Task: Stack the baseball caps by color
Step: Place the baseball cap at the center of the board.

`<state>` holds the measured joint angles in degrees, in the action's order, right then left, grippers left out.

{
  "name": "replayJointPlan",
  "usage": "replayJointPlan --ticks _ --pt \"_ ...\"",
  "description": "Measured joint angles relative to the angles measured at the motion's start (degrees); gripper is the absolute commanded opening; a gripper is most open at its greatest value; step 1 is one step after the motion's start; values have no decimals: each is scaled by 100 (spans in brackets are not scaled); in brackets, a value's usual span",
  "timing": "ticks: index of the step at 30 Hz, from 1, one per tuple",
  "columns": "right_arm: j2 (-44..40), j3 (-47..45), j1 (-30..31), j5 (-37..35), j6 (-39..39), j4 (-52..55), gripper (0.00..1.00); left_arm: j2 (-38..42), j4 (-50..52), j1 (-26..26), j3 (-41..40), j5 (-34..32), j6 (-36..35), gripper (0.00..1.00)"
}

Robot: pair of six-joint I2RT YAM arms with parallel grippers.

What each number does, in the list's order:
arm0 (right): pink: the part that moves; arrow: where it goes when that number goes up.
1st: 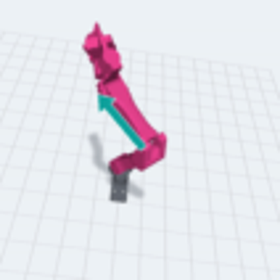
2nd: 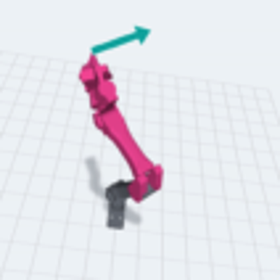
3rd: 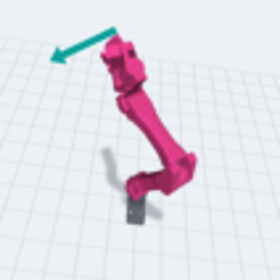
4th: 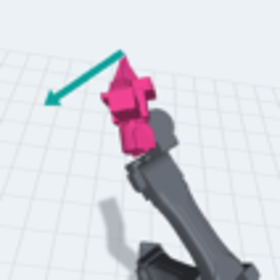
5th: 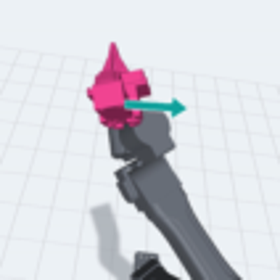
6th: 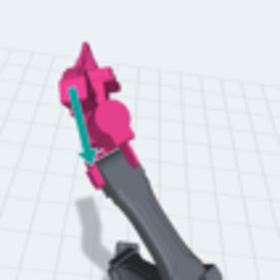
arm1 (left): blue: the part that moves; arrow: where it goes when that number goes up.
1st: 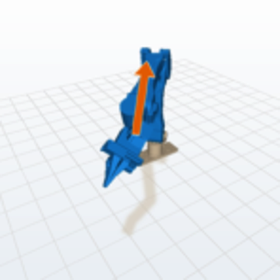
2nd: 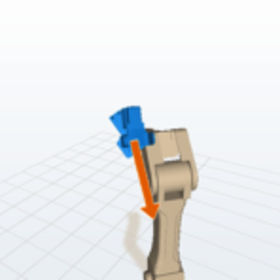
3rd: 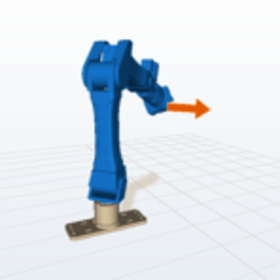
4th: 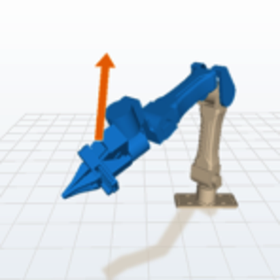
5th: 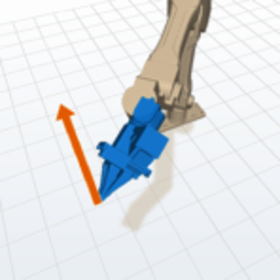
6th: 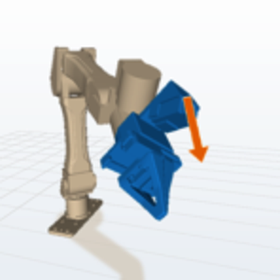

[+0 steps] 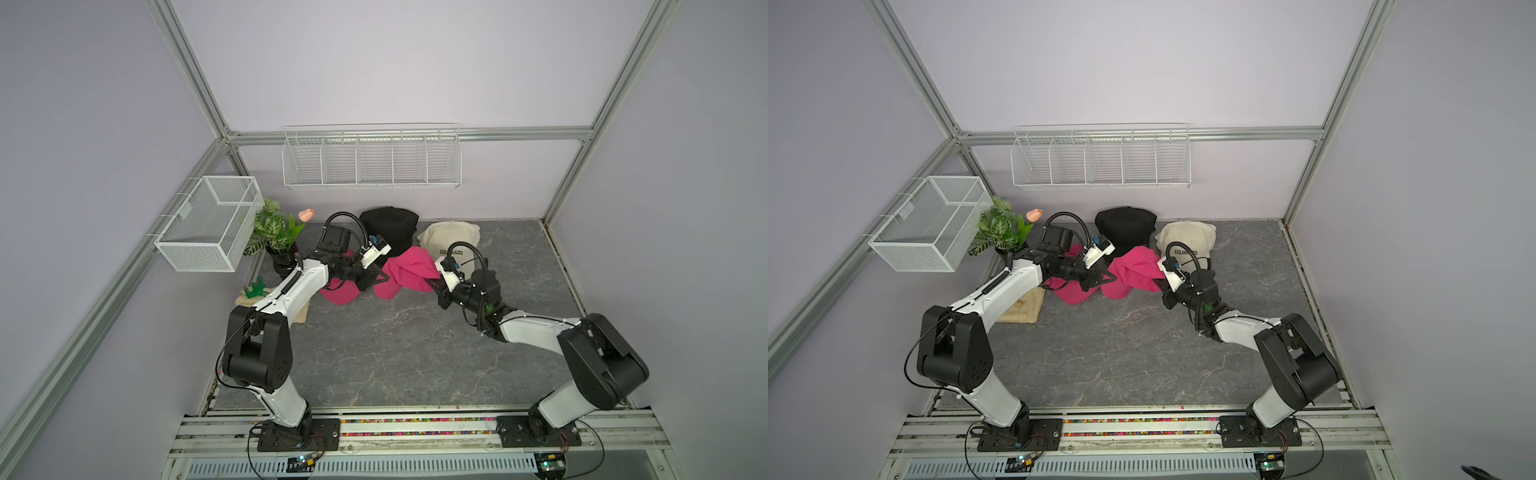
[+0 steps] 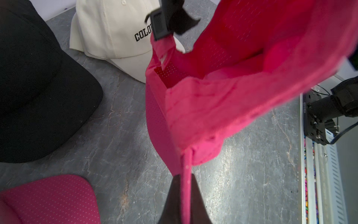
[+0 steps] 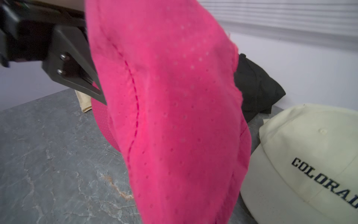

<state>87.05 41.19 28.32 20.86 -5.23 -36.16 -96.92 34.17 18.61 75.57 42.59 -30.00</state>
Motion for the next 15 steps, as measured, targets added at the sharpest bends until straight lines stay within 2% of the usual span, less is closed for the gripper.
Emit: replayJointPlan --ticks 5,8,12,15 --pt "-664 1355 -382 1110 -1014 2583 7 42 -223 -160 -20 -133 76 0" --pt "-754 1862 -531 1655 -1486 3768 9 205 -457 -149 -31 -74 105 0" --pt "-752 2387 -616 2006 -1934 4850 8 291 -586 -90 -48 50 212 1" --pt "-629 2892 -647 2144 -2262 5674 6 323 -841 -96 -186 354 459 26"
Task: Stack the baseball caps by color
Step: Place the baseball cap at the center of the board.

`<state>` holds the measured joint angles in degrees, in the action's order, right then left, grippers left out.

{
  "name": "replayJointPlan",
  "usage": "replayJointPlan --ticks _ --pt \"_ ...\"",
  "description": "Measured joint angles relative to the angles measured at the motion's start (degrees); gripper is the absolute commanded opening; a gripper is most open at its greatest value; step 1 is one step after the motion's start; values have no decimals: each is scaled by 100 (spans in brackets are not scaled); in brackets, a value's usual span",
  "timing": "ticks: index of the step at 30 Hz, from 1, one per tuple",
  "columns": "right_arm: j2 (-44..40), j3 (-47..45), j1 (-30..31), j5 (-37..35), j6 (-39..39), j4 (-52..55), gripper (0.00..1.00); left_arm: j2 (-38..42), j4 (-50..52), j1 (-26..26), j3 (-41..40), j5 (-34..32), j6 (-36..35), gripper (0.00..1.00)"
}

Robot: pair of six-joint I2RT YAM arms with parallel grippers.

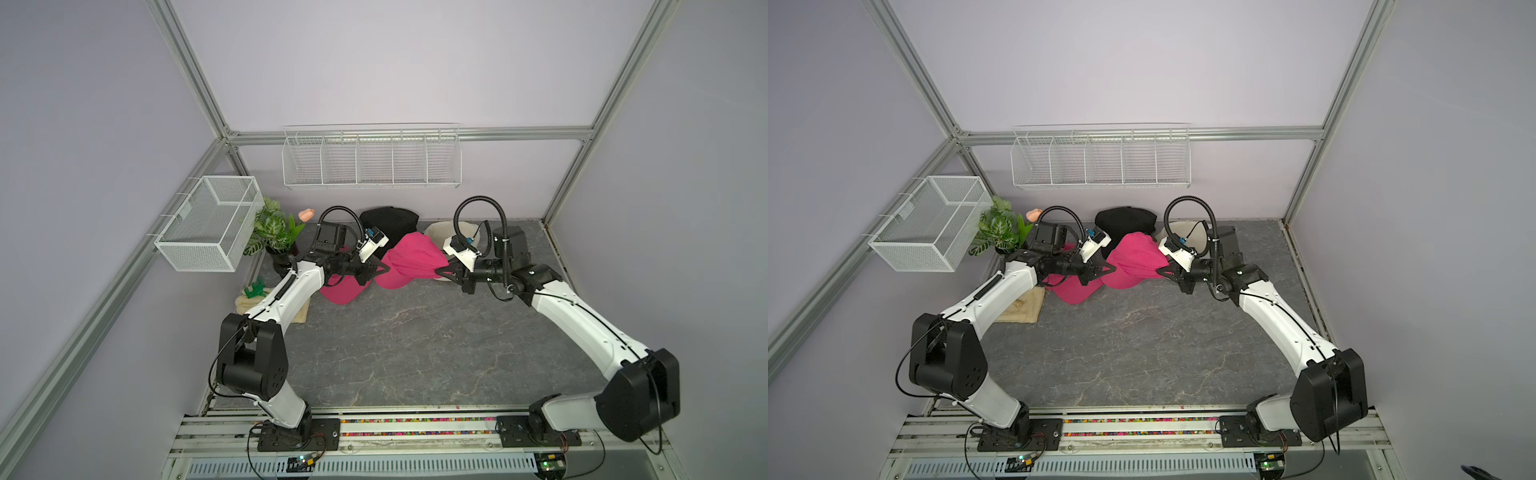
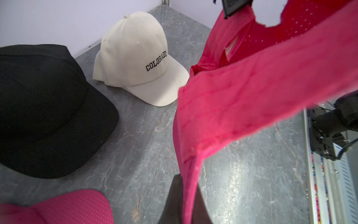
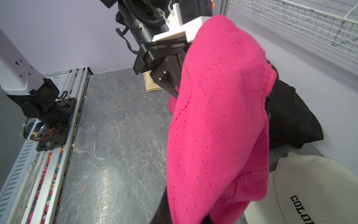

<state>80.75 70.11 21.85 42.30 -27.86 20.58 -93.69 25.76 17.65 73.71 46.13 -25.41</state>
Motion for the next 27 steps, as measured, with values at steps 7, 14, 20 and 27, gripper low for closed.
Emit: replayJointPlan --ticks 7,14,20,27 --pt "251 629 -66 138 -409 1504 7 844 -1893 -328 -1786 -1318 1191 71" --pt "459 629 -20 208 -573 2227 7 1788 -3469 -334 -2490 -3672 2533 100" --pt "1211 1058 157 450 -1003 3178 7 1849 -3812 -334 -2498 -5305 3259 100" --pt "2013 1823 341 352 -1462 4304 7 1862 -3652 -337 -2498 -6441 3622 100"
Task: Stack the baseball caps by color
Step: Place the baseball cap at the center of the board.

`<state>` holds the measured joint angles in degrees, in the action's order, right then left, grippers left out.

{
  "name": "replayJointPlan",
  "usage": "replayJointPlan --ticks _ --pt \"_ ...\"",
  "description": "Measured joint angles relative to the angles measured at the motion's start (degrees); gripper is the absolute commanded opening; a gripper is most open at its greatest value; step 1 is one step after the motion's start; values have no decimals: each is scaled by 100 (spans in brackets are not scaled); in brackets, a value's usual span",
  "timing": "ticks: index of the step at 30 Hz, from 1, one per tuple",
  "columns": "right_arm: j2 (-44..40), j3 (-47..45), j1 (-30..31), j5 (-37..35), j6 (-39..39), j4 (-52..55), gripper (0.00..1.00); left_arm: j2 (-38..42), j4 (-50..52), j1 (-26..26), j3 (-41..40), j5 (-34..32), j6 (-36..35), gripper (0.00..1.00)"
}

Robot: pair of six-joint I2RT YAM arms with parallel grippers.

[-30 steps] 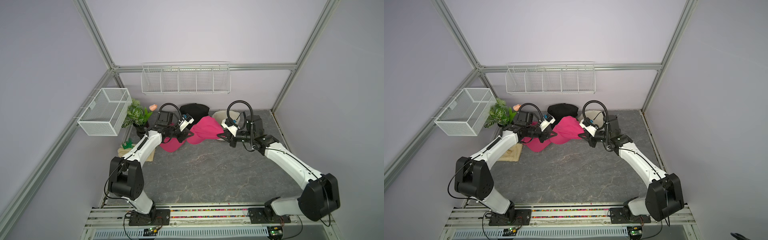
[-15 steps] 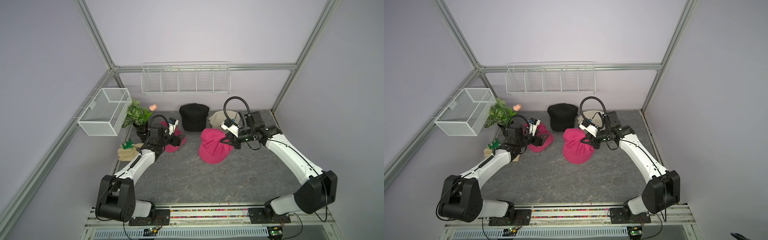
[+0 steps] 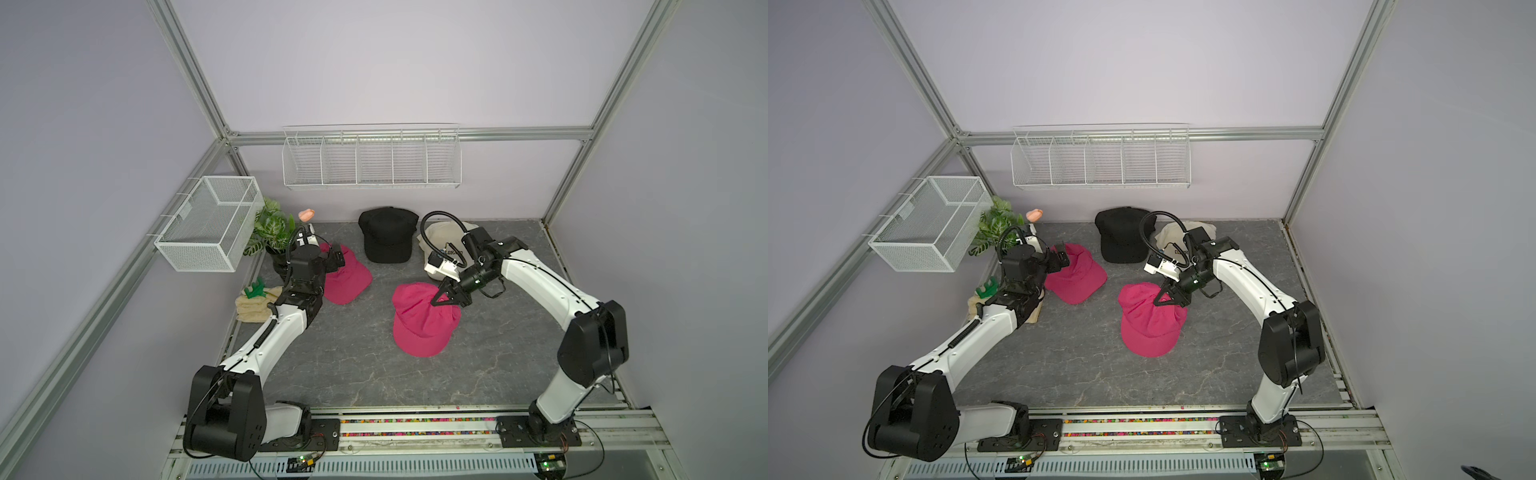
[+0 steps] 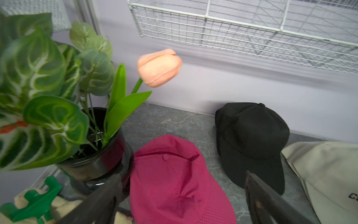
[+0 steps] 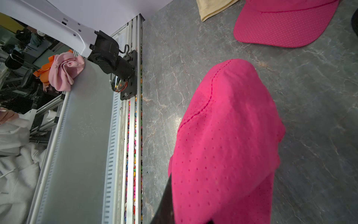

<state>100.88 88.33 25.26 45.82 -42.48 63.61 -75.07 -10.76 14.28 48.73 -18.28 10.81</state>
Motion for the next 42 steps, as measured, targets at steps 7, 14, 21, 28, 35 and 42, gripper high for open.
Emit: replayJointPlan --ticks 7,14,21,28,35,42 --pt "468 328 114 -570 155 -50 17 17 160 -2 0 -125 96 100" --pt "1665 1908 164 -1233 269 76 89 -50 393 -2 52 201 157 100" --pt "872 1054 229 -2594 1814 -1947 89 -345 717 -2 328 960 656 100" --pt "-660 -1067 210 -3362 3862 -3915 89 -734 1091 188 352 1720 1414 99" --pt "-1875 -3637 133 -3152 5753 -5565 89 -577 1128 1115 -74 2717 1810 100" --pt "-2514 -4747 103 -2680 6430 -6210 89 -881 1080 1993 -258 4658 1886 100"
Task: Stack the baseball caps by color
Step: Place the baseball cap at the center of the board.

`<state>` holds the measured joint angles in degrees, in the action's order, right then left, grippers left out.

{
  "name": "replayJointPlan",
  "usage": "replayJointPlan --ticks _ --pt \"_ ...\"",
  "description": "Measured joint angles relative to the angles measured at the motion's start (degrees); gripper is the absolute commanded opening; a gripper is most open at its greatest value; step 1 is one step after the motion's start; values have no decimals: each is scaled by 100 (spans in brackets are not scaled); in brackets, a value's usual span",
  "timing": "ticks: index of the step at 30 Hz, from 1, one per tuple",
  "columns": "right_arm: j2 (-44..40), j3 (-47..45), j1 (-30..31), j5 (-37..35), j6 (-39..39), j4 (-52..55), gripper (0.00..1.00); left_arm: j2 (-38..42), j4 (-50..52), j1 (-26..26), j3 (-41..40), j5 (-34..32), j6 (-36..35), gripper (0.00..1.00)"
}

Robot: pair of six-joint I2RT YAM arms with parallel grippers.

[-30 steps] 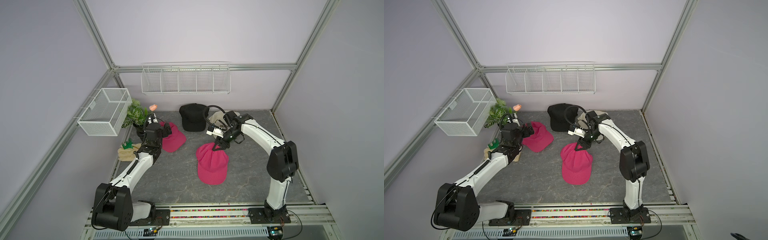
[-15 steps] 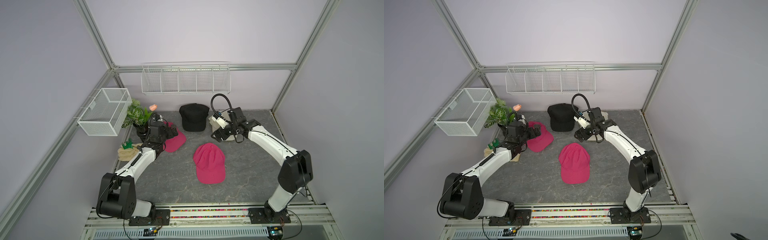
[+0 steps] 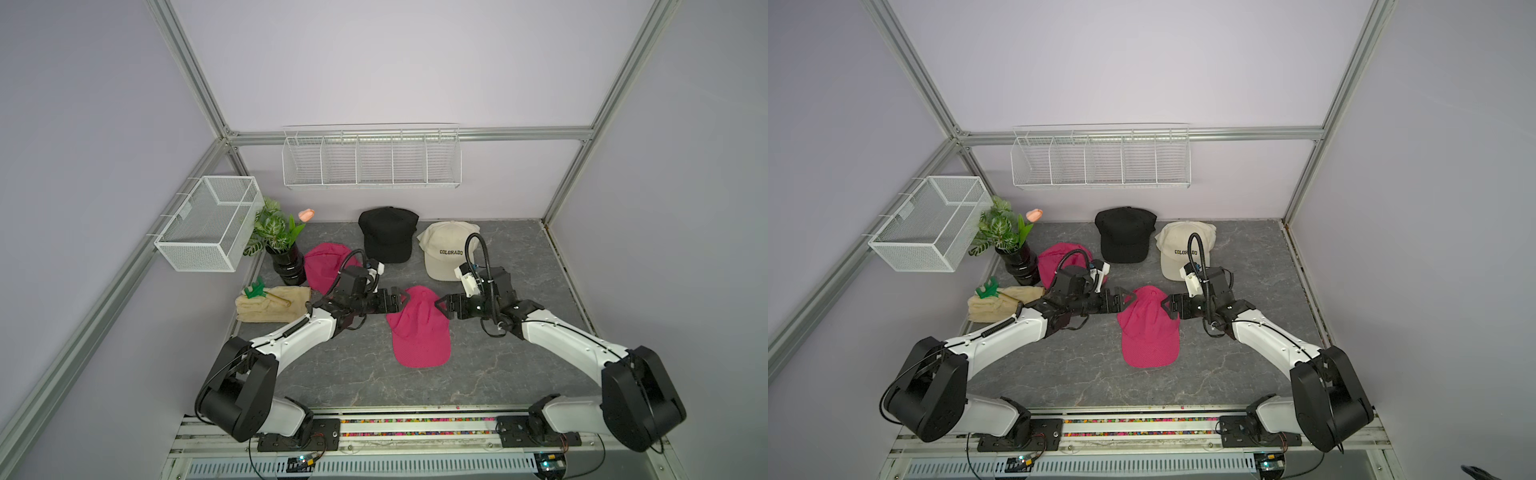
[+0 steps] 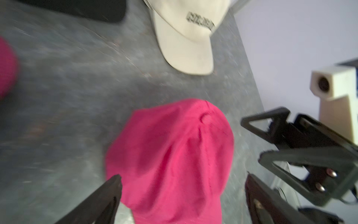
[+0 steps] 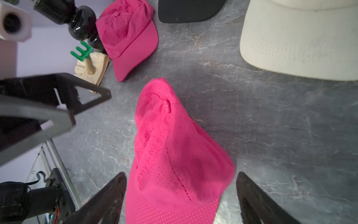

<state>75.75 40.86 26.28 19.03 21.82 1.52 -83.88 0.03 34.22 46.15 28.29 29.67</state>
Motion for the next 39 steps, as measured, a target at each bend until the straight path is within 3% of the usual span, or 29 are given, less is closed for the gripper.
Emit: replayJointPlan --ticks 4,12,19,29,34,39 --pt "-240 -389 0 208 101 -262 89 -321 -85 284 24 527 -9 100" --pt "44 -748 28 817 229 -743 89 -745 -568 256 -28 170 74 100" --pt "691 -743 55 861 350 -1086 89 -1174 -1071 125 -79 24 160 100" --pt "1104 -476 2 188 551 -2081 89 -1416 -1281 44 190 -319 162 100" --pt "925 -483 -33 -457 758 -2234 89 -944 -1086 -59 197 -964 409 100" --pt "636 -487 -44 -1515 1598 -2347 89 -234 -1049 -219 197 -2350 1259 100"
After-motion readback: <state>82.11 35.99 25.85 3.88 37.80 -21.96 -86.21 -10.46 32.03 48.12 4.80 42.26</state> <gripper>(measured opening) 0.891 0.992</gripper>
